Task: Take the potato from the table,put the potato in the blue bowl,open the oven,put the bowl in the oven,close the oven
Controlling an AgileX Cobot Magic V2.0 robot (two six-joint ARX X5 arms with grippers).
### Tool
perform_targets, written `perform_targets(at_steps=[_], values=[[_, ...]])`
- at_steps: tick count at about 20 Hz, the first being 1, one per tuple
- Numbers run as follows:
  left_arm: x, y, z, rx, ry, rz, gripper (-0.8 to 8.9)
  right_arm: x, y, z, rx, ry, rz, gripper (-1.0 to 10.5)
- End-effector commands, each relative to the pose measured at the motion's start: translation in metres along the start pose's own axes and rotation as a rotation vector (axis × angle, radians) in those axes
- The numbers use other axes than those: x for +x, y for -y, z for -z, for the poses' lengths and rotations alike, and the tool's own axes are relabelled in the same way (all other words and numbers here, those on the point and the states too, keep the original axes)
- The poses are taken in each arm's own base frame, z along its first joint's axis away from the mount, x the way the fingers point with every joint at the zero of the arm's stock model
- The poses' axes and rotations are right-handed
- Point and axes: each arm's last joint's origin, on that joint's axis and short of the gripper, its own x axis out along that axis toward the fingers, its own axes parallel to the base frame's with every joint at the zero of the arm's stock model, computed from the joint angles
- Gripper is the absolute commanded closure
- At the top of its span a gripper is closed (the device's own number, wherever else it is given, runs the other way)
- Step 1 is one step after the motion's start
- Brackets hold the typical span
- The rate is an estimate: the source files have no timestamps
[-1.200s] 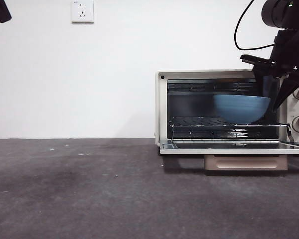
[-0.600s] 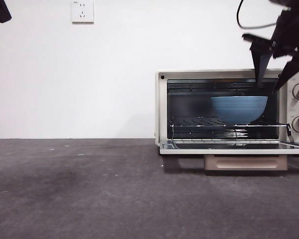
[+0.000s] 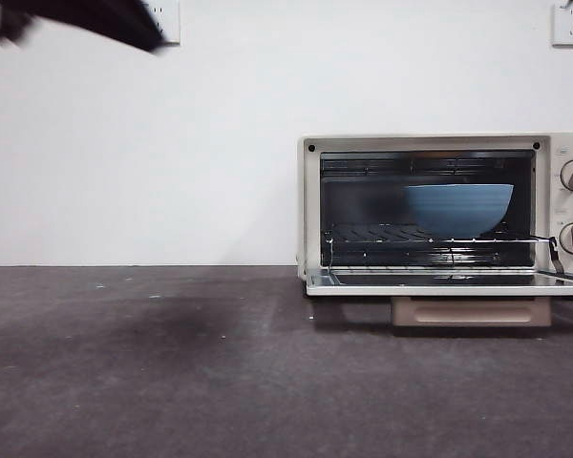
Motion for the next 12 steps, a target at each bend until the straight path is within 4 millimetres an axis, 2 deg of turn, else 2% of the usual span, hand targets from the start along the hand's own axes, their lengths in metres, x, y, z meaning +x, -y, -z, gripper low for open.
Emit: perform_targets(at_steps=[1,5,8,11,12], values=[[0.03,-0.015,-0.006,-0.118,-0.033,0.073,8.19,-0.036,-0.001,0.005,-0.192,0.054,-0.007,7.6],[0.071,-0.036,-0.011,-0.26,-0.086,0.203,8.19,-0.085,0.003,0.017,-0.286,0.124,0.04,7.6],[0.099,-0.052,-0.01,-0.368,-0.113,0.238,8.19,-0.114,0.007,0.029,-0.328,0.158,0.086,7.7],[0.125,-0.066,-0.007,-0.494,-0.135,0.23,8.19,-0.135,0.012,0.04,-0.346,0.174,0.119,8.9],[0.132,-0.07,-0.006,-0.528,-0.14,0.228,8.19,-0.142,0.013,0.044,-0.346,0.179,0.127,9.0]])
